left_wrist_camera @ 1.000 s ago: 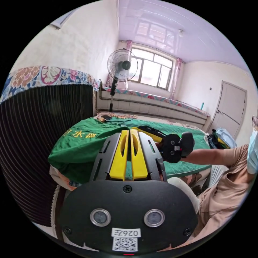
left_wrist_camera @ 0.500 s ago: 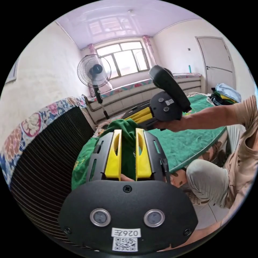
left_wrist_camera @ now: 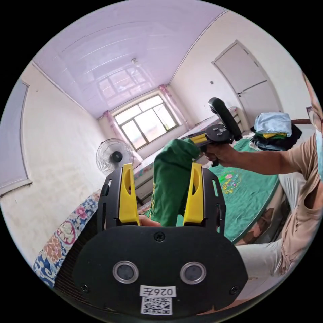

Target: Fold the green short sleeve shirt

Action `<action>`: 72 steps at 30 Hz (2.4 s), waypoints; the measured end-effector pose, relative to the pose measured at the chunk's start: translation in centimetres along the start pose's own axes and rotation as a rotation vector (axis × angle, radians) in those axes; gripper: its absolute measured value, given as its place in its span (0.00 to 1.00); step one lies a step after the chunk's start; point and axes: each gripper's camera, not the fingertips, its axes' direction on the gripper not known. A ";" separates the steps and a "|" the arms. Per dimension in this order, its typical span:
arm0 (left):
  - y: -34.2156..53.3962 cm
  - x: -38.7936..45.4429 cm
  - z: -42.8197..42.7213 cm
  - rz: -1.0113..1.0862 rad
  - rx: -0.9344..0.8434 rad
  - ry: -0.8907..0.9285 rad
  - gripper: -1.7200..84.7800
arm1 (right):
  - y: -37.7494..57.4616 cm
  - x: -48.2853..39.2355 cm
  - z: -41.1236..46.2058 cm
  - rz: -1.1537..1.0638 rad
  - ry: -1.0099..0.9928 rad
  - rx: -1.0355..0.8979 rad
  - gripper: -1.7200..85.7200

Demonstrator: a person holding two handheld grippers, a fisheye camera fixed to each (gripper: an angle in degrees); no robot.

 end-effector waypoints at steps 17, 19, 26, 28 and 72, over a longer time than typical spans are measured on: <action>-20.1 40.4 18.1 0.227 -0.119 0.330 0.07 | 17.4 13.3 -34.8 -0.112 0.399 -0.202 0.01; -20.9 40.9 18.1 0.158 -0.066 0.442 0.06 | 18.9 14.9 -38.1 -0.064 0.404 -0.166 0.00; -21.4 42.7 18.2 -0.060 0.055 0.697 0.03 | 22.0 17.2 -45.9 0.083 0.370 -0.014 0.00; -21.9 43.8 17.3 -0.071 0.084 0.690 0.03 | 21.9 16.6 -46.9 0.080 0.392 0.018 0.00; -0.5 90.6 13.5 0.059 -0.806 1.117 0.21 | 23.9 -59.5 -6.4 -0.280 -0.169 -0.658 0.00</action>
